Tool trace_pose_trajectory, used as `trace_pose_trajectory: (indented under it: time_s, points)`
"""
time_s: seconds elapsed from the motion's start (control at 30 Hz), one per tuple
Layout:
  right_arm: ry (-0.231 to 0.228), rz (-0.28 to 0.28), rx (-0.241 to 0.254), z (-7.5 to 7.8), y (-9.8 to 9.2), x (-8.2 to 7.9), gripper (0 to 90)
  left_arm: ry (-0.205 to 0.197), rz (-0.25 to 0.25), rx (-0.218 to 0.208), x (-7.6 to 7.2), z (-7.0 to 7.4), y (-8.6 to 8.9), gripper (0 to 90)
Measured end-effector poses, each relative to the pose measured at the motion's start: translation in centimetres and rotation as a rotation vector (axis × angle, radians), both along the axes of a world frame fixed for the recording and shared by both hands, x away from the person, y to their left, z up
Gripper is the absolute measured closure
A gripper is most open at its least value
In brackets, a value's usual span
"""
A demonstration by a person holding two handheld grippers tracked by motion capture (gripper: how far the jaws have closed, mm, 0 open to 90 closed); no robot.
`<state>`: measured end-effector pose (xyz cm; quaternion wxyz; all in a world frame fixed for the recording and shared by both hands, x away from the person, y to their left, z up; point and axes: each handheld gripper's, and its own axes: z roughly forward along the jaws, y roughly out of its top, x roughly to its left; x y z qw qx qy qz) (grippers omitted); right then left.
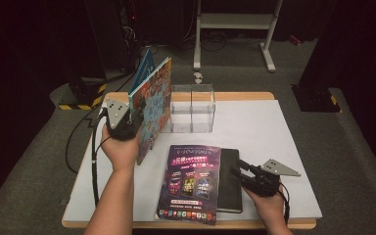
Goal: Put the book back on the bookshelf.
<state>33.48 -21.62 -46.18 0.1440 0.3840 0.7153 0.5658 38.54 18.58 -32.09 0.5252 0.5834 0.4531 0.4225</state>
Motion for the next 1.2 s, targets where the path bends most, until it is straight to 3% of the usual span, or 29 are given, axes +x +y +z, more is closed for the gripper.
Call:
trace_pose_trajectory:
  time_s: [0.17,0.27,0.47,0.77,1.03,1.2]
  points:
    - [0.003,0.005,0.002,0.0,0.0,0.0,57.1,0.017,0.006,0.001,0.8,-1.1,-0.2,81.3]
    - [0.003,0.006,0.003,0.0,0.0,0.0,57.1,0.006,0.011,-0.01,0.6,-1.3,-0.2,81.3]
    - [0.005,0.011,-0.001,-0.1,0.2,-0.1,57.2,0.015,0.015,0.017,-1.2,-2.4,-0.6,80.7]
    - [0.003,0.022,-0.006,-0.1,0.5,-0.3,57.1,0.04,0.036,0.001,-3.9,-4.3,-0.1,80.3]
    - [0.011,0.022,-0.01,-0.2,0.6,-0.3,57.0,0.052,0.043,-0.022,-4.9,-5.2,0.5,79.9]
    - [0.011,0.024,-0.011,-0.3,0.6,-0.2,56.9,0.049,0.04,-0.034,-4.5,-5.3,0.8,78.0]
